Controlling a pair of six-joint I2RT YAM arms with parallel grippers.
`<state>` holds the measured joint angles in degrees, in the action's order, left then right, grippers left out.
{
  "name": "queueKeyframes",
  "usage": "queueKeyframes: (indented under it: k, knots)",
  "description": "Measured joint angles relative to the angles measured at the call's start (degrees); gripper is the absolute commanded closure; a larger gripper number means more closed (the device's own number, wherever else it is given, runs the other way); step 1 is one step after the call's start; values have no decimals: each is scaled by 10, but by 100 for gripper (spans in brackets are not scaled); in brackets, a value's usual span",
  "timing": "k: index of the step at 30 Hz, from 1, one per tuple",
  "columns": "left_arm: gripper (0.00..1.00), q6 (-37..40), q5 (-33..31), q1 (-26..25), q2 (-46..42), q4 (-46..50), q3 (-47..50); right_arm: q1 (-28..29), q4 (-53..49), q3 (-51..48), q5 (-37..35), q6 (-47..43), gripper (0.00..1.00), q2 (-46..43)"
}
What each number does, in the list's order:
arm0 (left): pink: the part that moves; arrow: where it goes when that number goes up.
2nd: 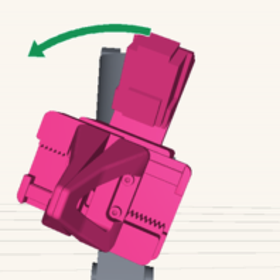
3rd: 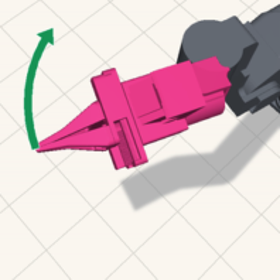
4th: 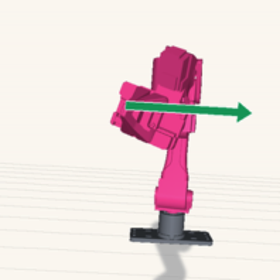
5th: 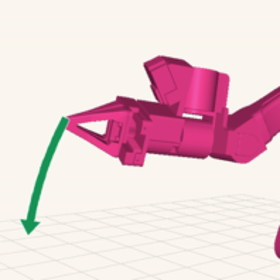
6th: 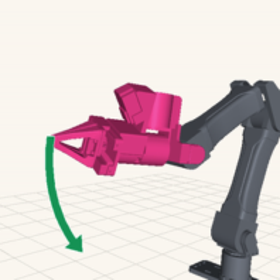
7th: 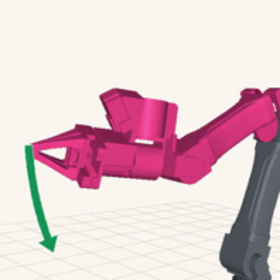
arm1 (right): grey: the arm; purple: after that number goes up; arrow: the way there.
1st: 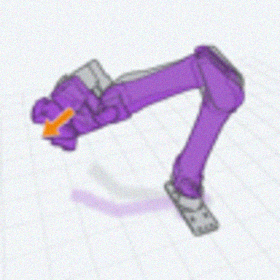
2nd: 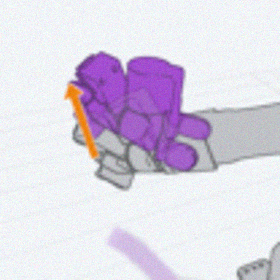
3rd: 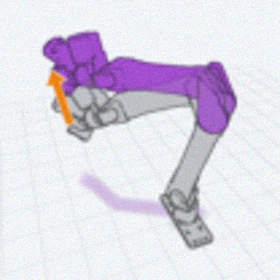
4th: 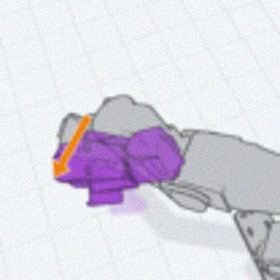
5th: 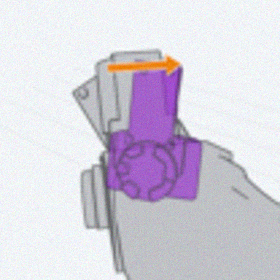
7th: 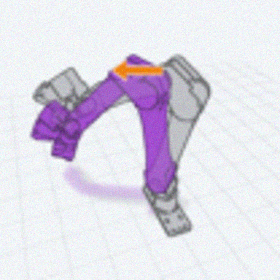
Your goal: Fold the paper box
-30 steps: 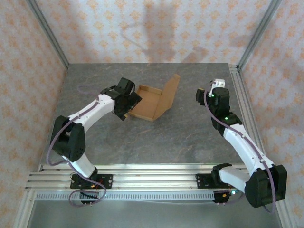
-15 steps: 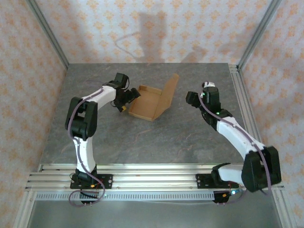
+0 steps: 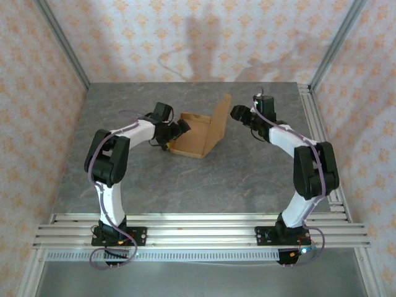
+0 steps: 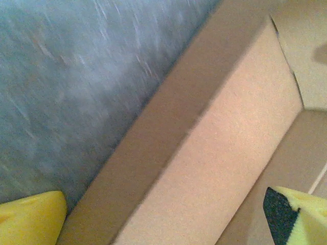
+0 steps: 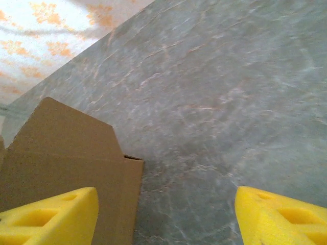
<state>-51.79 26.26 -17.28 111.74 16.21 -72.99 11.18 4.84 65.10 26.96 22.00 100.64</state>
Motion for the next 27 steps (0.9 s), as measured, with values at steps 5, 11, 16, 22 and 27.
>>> queueKeyframes:
  k: [5,11,16,22,27]
  knots:
    - [0,-57,-10,-69,-19,-40,35,-3,-12,69,52,-11,29,62]
    - [0,-101,-32,-137,-43,-50,54,-15,-29,119,70,-28,27,95]
    - [0,-57,-110,-130,-119,9,60,-56,-24,86,47,-32,27,71]
    - [1,92,-181,-68,-169,99,-8,-87,-22,-52,-59,-38,28,-71]
    - [2,218,-206,-32,-136,137,-96,-81,-16,-170,-138,-37,28,-214]
